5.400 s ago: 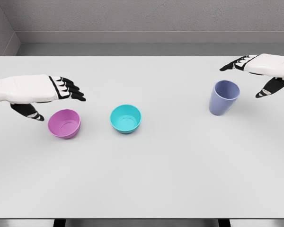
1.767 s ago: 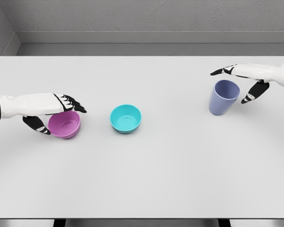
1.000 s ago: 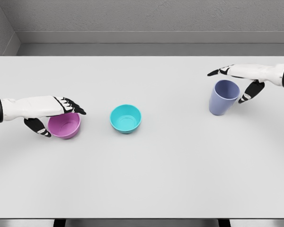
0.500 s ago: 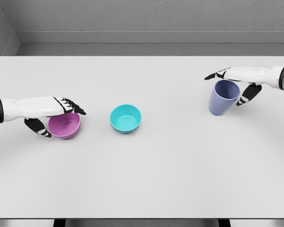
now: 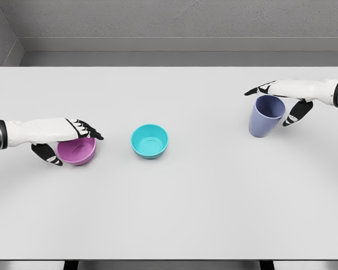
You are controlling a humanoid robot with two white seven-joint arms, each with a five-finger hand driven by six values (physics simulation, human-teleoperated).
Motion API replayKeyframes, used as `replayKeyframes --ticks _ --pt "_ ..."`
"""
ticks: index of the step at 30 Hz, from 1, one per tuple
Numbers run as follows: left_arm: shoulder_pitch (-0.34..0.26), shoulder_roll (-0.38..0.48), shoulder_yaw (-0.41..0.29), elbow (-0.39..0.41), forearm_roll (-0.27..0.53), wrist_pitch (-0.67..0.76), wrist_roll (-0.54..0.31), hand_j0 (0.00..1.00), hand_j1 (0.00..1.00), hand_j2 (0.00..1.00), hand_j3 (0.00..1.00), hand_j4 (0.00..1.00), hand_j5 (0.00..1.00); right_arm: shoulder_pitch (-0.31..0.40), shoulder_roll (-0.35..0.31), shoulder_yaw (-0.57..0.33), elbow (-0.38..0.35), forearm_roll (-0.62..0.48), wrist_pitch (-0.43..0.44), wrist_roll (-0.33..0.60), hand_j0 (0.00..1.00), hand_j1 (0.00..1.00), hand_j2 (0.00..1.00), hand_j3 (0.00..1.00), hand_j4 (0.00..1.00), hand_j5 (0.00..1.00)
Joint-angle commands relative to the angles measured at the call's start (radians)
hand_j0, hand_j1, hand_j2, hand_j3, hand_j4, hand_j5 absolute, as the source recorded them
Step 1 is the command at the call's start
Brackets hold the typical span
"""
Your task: Stacking bowl and cup with both arms
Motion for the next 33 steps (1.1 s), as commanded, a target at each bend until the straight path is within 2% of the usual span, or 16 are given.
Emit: replayKeyframes --ticks 1,5,24,33 --pt "-0.001 -0.003 0.001 0.004 0.001 0.002 0.0 0.91 0.91 0.91 0.91 0.91 0.91 0.0 0.0 -0.001 0.0 -0.005 0.002 0.0 1.0 1.0 1.0 1.0 1.0 1.0" --pt "0.0 -0.003 0.002 0.004 0.003 0.002 0.0 0.76 0.76 0.76 0.76 0.76 0.76 0.0 -0.002 -0.001 0.0 -0.005 -0.001 0.0 1.0 1.0 1.0 1.0 1.0 1.0" --pt "-0.014 -0.011 0.007 -0.009 0.005 0.002 -0.003 0.74 0.74 0.74 0.74 0.74 0.74 -0.014 -0.005 -0.003 0.0 -0.004 0.001 0.0 1.0 1.0 1.0 1.0 1.0 1.0" --pt "-0.031 -0.026 0.013 -0.06 0.003 0.002 -0.004 0.74 0.74 0.74 0.74 0.74 0.74 -0.015 -0.006 -0.004 0.0 -0.005 0.001 0.0 1.0 1.0 1.0 1.0 1.0 1.0"
